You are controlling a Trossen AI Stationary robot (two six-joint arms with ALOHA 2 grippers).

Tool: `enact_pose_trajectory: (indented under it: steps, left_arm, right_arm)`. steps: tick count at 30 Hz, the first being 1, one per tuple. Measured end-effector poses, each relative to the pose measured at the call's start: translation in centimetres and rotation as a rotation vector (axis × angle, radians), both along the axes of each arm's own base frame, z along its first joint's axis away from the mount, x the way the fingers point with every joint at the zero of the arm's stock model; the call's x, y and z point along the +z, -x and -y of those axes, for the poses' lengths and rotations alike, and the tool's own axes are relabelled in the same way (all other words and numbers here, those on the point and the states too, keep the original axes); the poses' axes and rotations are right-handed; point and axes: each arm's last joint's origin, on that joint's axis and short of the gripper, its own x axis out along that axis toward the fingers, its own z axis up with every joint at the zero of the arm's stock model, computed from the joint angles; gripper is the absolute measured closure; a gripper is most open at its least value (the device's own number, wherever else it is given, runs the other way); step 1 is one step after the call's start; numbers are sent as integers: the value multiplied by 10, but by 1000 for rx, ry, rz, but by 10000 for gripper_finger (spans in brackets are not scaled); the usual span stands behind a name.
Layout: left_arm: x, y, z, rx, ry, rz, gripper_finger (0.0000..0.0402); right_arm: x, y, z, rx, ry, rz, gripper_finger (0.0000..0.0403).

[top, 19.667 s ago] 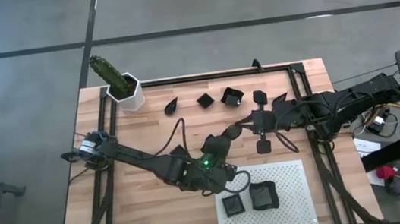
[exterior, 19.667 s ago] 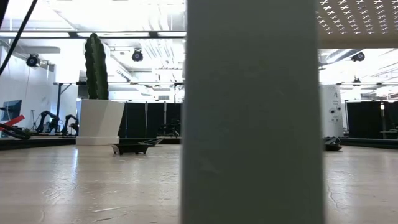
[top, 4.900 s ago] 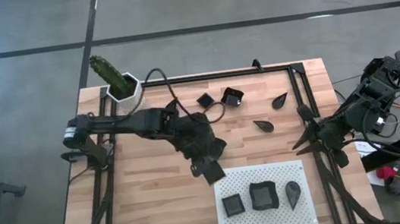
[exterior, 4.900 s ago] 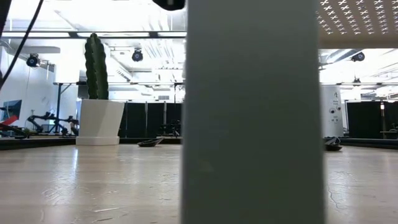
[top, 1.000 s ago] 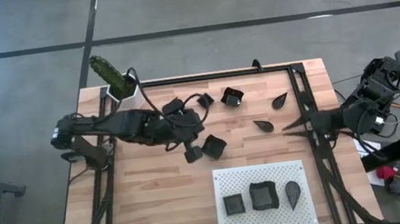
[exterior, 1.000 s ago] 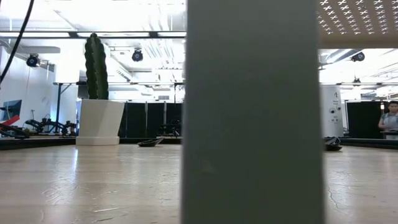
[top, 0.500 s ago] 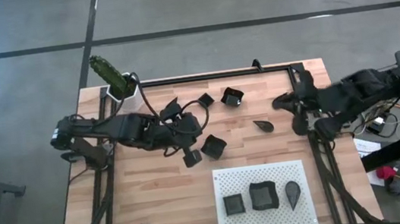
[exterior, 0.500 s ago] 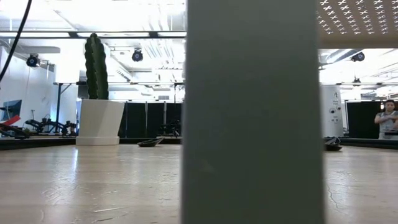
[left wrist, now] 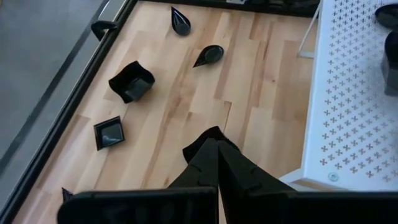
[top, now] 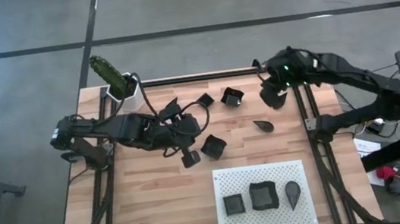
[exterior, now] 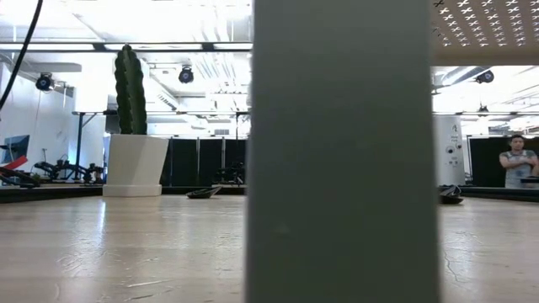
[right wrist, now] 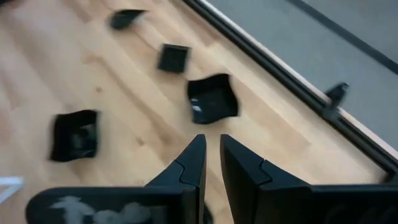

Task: Pick & Place Mini shaped plates
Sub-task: Stack the distorted square plate on top of the distorted square plate on the shelf

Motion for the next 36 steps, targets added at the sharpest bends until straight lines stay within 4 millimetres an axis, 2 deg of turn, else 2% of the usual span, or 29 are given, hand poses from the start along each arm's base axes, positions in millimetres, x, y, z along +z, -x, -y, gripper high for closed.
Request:
enact_pose_trajectory:
  steps: [4,11,15,24,36]
  left_arm:
    - [0,0,0,-20,-32,-13,401]
    - [-2,2,-9,-40,-158,-82,401]
    - [-4,3,-28,16,-231,-137,401]
    - [-7,8,-87,123,-279,-266,401]
    - [-6,11,-116,117,-349,-325,402]
  right_arm:
    - [-8,-5,15,-56,-18,-42,360]
    - [-23,-18,23,-30,-52,-109,360]
    - [-33,-29,27,-11,-98,-127,360]
    - [-59,-52,36,-13,-225,-189,351]
    - [-85,-71,43,-120,-312,-226,277]
